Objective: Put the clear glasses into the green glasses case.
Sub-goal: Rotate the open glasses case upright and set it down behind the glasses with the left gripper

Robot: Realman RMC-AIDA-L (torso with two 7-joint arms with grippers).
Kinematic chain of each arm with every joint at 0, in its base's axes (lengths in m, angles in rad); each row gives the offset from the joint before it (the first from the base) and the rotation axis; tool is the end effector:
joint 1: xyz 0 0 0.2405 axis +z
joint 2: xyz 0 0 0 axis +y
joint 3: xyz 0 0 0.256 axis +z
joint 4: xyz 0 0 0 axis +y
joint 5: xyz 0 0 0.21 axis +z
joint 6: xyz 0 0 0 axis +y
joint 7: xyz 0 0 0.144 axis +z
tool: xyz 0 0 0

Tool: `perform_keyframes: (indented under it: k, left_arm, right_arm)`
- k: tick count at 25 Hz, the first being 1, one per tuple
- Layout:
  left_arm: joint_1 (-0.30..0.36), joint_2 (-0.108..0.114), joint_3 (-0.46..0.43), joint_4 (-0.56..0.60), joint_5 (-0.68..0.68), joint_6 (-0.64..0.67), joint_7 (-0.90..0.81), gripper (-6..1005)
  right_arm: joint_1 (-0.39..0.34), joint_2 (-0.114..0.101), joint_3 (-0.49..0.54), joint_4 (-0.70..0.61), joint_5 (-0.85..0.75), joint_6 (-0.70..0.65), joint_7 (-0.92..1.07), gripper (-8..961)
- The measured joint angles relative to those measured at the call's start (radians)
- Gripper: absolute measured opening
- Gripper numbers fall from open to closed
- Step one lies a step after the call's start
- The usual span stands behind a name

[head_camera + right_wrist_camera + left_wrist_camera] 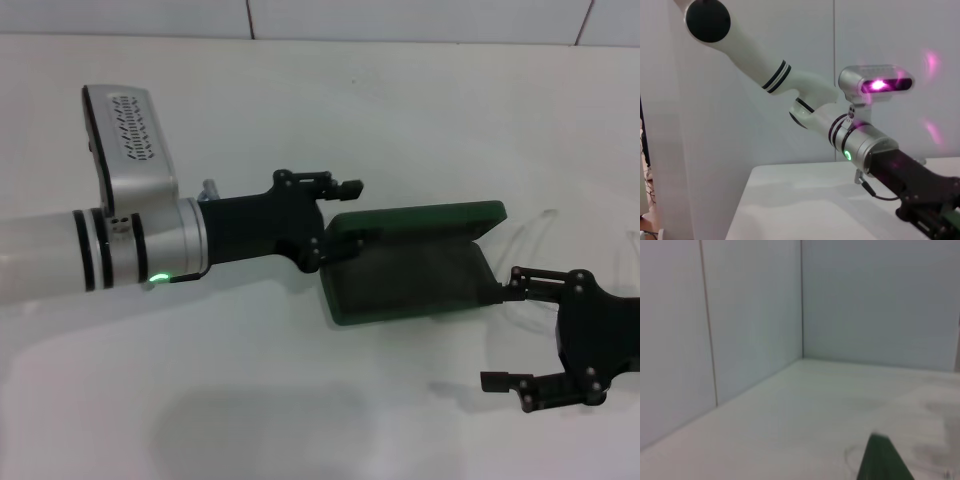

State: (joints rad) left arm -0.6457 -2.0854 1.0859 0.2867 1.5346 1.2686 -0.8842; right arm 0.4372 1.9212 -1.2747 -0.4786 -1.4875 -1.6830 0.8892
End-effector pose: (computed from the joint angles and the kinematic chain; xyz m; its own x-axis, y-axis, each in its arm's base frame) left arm -0.2327 0.3400 -0.0790 0.8591 0.0853 0.5046 0.2461 -0.9334 -0.2613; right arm 0.2682 0.2767 -0.0053 0.8406 0.0210 -0.5412 -0.0307 -0.9958 -0.0864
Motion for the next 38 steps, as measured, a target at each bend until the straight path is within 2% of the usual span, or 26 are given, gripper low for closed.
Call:
perform_keyframes:
  k: [1, 4, 9, 20, 25, 31, 38]
  left_arm:
    - [0.011, 0.000, 0.000, 0.025, 0.025, -0.008, -0.028, 452]
    - [0.033, -0.001, 0.000, 0.071, 0.067, -0.024, -0.085, 481]
    - [0.041, 0.000, 0.000, 0.083, 0.080, -0.020, -0.130, 530]
    - [0.067, 0.000, 0.000, 0.134, 0.154, 0.015, -0.184, 522]
    - [0.061, -0.004, -0.001, 0.135, 0.151, -0.011, -0.183, 516]
    - [0.023, -0.007, 0.003, 0.128, 0.154, -0.054, -0.183, 516]
    - [0.005, -0.001, 0.065, 0.135, 0.160, -0.055, -0.231, 517]
  right_arm:
    - [0.002, 0.000, 0.000, 0.000, 0.000, -0.001, 0.001, 856]
    - [0.005, -0.001, 0.000, 0.000, 0.000, -0.001, 0.001, 856]
    - [0.009, -0.004, 0.000, -0.001, 0.000, 0.000, 0.000, 856]
    - [0.011, -0.007, 0.000, -0.002, -0.001, 0.006, -0.003, 856]
    - [0.012, -0.006, 0.000, -0.002, -0.001, 0.004, -0.005, 856]
    - [0.007, 0.001, -0.003, -0.002, -0.001, 0.004, -0.009, 856]
    - [-0.003, 0.002, 0.000, -0.002, -0.002, 0.001, -0.014, 856]
